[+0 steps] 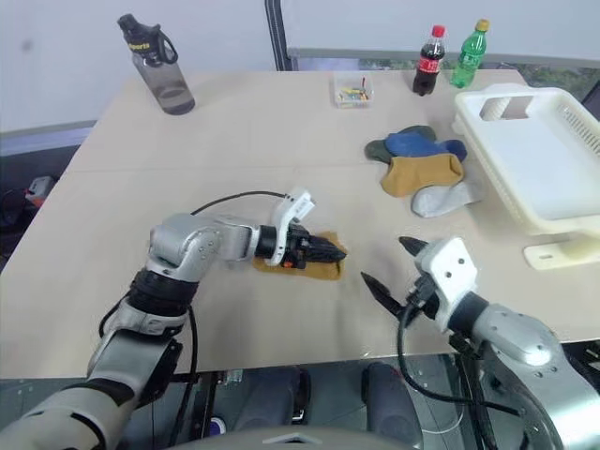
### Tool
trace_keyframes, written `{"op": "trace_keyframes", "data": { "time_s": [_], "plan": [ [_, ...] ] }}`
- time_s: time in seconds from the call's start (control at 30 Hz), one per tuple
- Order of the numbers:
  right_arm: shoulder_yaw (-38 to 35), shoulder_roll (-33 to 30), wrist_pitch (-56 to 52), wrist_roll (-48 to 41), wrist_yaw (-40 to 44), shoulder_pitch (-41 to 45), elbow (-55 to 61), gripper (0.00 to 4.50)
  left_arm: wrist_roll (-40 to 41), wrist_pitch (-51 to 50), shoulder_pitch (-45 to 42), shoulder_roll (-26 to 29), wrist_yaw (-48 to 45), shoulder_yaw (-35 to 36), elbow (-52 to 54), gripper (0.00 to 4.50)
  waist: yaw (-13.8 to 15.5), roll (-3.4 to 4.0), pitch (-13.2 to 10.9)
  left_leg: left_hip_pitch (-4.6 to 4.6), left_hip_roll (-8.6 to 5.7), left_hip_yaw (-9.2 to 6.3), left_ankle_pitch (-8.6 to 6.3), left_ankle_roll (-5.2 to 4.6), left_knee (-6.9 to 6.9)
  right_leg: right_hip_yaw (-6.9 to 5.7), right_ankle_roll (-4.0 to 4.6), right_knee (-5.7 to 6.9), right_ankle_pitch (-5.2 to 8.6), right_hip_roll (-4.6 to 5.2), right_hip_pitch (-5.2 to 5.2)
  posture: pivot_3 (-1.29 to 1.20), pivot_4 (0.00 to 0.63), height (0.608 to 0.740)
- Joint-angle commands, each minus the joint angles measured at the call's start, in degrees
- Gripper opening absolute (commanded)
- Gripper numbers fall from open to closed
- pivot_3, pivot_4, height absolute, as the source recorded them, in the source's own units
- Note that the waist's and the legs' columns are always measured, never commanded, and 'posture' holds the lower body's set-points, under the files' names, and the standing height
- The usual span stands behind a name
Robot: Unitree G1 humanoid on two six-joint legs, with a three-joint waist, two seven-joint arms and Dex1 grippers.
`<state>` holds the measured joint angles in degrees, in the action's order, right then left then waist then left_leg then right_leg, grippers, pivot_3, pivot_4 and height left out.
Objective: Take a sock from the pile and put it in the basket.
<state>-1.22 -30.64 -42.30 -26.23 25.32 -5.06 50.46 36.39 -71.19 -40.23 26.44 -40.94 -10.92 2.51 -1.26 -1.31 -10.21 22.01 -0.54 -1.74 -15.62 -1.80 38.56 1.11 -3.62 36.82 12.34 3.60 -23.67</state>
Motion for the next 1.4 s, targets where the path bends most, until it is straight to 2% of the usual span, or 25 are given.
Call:
{"op": "trace_keyframes", "data": {
  "time_s": [0.03,0.2,0.4,0.47,0.57,0.6,0.67,0.73,0.77,0.97,1.13,1.27,1.33,1.37,1.4],
  "plan": [
    [5.8,3.6,-2.0,3.0,-4.9,6.8,-4.1,4.50,0.8,6.9,0.8,6.7,-6.2,6.9,2.1,2.01,-0.1,0.03,0.0,-0.03,0.02,0.00,0.00,0.00,-0.04,0.01,0.02,0.01,0.01,-0.02,0.00,0.00,0.150,0.740],
    [10.9,6.1,-3.0,5.2,-5.1,11.8,-12.0,4.50,-5.7,22.5,6.9,14.7,-14.2,4.9,3.6,2.01,0.7,0.08,0.0,0.03,0.02,-0.05,0.03,0.07,-0.11,-0.07,0.07,-0.04,0.03,0.09,-0.04,0.00,0.150,0.740],
    [12.9,7.3,-2.2,6.0,-2.7,13.9,-20.2,4.50,-13.2,32.4,14.5,13.9,-12.8,1.1,2.8,2.01,1.4,0.08,0.0,0.59,-0.21,-0.12,0.14,0.24,-0.05,-0.20,0.04,-0.24,0.02,0.36,-0.35,0.00,0.150,0.740],
    [13.2,7.4,-2.5,6.8,-2.7,14.2,-22.9,3.95,-14.5,33.4,16.5,12.5,-11.5,0.4,2.2,2.10,1.4,0.07,0.0,0.63,-0.25,-0.13,0.14,0.24,-0.06,-0.23,0.03,-0.23,0.01,0.36,-0.39,0.00,0.150,0.740],
    [13.7,6.4,-1.2,8.0,-1.4,13.8,-24.2,2.59,-16.3,35.3,18.7,10.3,-9.9,-0.1,2.0,1.20,1.5,0.10,0.0,0.59,-0.25,-0.22,0.01,0.01,-0.05,-0.33,0.03,-0.12,0.01,0.35,-0.38,0.00,0.150,0.740],
    [13.5,5.8,-1.1,8.1,-1.0,13.3,-23.6,2.05,-16.2,34.6,19.2,9.6,-9.4,0.0,2.6,0.71,1.5,0.15,0.1,0.53,-0.25,-0.23,0.00,0.00,-0.05,-0.33,0.04,-0.08,0.02,0.34,-0.35,0.00,0.150,0.740],
    [12.0,4.7,-1.9,7.5,-0.6,11.7,-21.3,1.11,-14.7,32.7,19.7,8.2,-9.0,0.5,4.8,0.00,1.6,0.18,0.1,0.43,-0.25,-0.25,0.00,-0.01,-0.05,-0.34,0.04,-0.04,0.02,0.33,-0.27,0.00,0.150,0.740],
    [9.8,3.0,-3.1,6.8,-0.5,9.4,-18.1,0.19,-13.5,30.7,19.9,7.0,-8.5,0.7,7.0,0.00,1.9,0.18,0.1,0.41,-0.24,-0.28,0.00,-0.01,-0.04,-0.37,0.03,-0.04,0.02,0.33,-0.21,0.00,0.150,0.740],
    [8.7,2.1,-3.6,6.6,-0.4,8.0,-16.5,0.08,-13.3,30.1,20.0,6.6,-8.4,0.5,8.0,0.00,1.9,0.18,0.1,0.42,-0.24,-0.29,0.00,-0.02,-0.02,-0.37,0.03,-0.04,0.02,0.34,-0.21,0.00,0.150,0.740],
    [3.2,-1.1,-5.5,6.3,-1.5,1.4,-10.4,0.08,-14.1,28.1,19.5,3.2,-5.9,-1.0,9.8,0.00,1.9,0.18,0.1,0.43,-0.25,-0.28,-0.01,-0.02,0.04,-0.37,0.02,-0.03,0.02,0.33,-0.18,0.00,0.150,0.740],
    [4.2,-3.0,-4.2,8.6,-1.3,0.6,-10.8,0.08,-13.6,27.0,18.8,1.7,-6.2,-1.6,9.3,0.00,1.4,0.19,0.1,0.36,-0.21,-0.26,0.00,-0.02,0.06,-0.29,0.03,-0.01,0.03,0.18,-0.16,0.00,0.150,0.740],
    [3.0,-3.4,-2.3,9.1,-1.2,0.7,-10.2,1.55,-11.2,25.7,18.1,1.8,-6.7,1.3,9.8,1.45,1.0,0.19,0.1,0.35,-0.20,-0.25,0.00,-0.02,0.07,-0.29,0.03,-0.01,0.03,0.17,-0.15,0.00,0.150,0.740],
    [0.5,-2.8,-2.1,7.7,-1.3,0.5,-8.1,2.55,-7.5,24.8,16.1,2.2,-8.5,5.4,8.6,2.45,0.9,0.19,0.1,0.38,-0.19,-0.26,0.00,-0.02,0.08,-0.29,0.03,-0.02,0.03,0.18,-0.16,0.00,0.150,0.740],
    [-1.6,-2.6,-2.2,6.1,-0.8,0.3,-6.6,2.57,-6.4,24.4,14.2,2.5,-9.5,6.8,6.8,2.90,1.0,0.19,0.1,0.39,-0.19,-0.27,0.00,-0.02,0.09,-0.30,0.03,-0.02,0.03,0.18,-0.16,0.00,0.150,0.740],
    [-2.7,-2.3,-2.5,5.1,-0.6,0.3,-5.6,2.57,-5.8,24.2,12.8,2.9,-10.3,7.7,5.3,2.90,1.0,0.19,0.1,0.40,-0.19,-0.28,0.00,-0.02,0.10,-0.32,0.03,-0.01,0.03,0.18,-0.16,0.00,0.150,0.740]
  ]
}}
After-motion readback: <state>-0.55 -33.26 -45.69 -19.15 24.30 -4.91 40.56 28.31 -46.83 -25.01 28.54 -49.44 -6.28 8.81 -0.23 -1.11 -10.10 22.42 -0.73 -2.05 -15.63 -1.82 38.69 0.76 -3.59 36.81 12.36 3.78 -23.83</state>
